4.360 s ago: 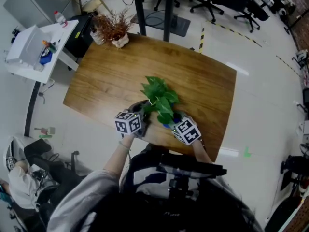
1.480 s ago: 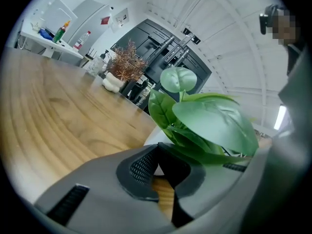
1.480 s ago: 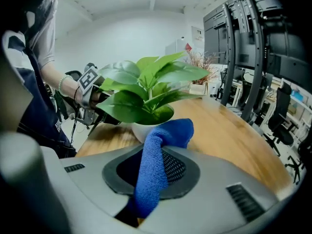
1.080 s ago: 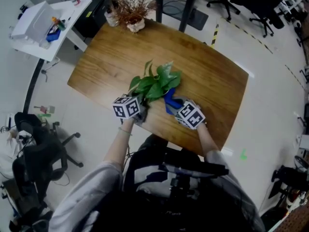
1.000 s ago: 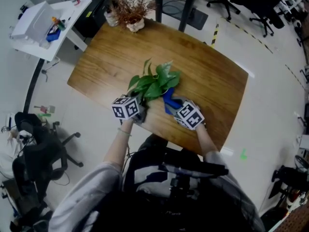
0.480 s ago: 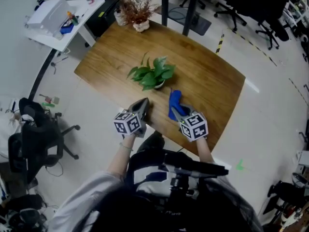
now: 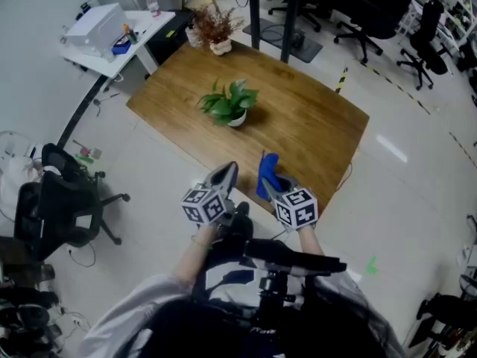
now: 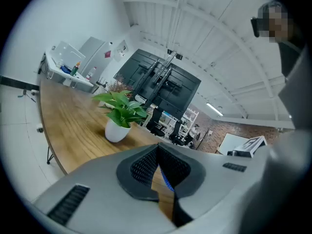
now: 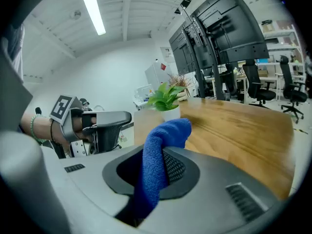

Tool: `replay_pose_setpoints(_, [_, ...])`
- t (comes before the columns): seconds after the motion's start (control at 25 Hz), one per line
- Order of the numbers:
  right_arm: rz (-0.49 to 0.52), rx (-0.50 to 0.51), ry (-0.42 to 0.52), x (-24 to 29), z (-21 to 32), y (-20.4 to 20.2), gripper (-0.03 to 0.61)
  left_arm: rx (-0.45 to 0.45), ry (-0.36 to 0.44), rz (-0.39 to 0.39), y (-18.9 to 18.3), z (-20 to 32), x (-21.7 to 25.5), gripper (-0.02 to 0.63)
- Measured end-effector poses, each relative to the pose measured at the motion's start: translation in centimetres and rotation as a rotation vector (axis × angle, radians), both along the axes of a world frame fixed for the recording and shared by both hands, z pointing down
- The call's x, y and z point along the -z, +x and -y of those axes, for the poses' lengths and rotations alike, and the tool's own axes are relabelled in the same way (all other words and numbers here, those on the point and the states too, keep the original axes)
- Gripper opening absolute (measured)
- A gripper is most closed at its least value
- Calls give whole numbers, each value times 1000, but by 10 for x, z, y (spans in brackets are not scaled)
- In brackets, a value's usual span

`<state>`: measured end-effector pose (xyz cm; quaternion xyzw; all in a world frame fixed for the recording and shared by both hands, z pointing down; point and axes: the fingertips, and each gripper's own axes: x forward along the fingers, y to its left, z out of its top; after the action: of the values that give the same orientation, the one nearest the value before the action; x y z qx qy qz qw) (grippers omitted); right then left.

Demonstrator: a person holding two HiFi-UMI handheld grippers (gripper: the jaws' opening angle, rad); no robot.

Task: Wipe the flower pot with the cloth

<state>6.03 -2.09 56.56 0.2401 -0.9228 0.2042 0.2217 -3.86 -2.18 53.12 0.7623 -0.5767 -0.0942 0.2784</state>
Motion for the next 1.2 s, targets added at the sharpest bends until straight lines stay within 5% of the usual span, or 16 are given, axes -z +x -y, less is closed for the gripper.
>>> replay_pose_setpoints(0.52, [20,28,41,16,-86,29,69,7,-21,36,53,-109,-13,6])
replay_pose_setpoints(1.2, [58,44,78,29,-122,41,67,14,-15,65,67,-150,-10,6])
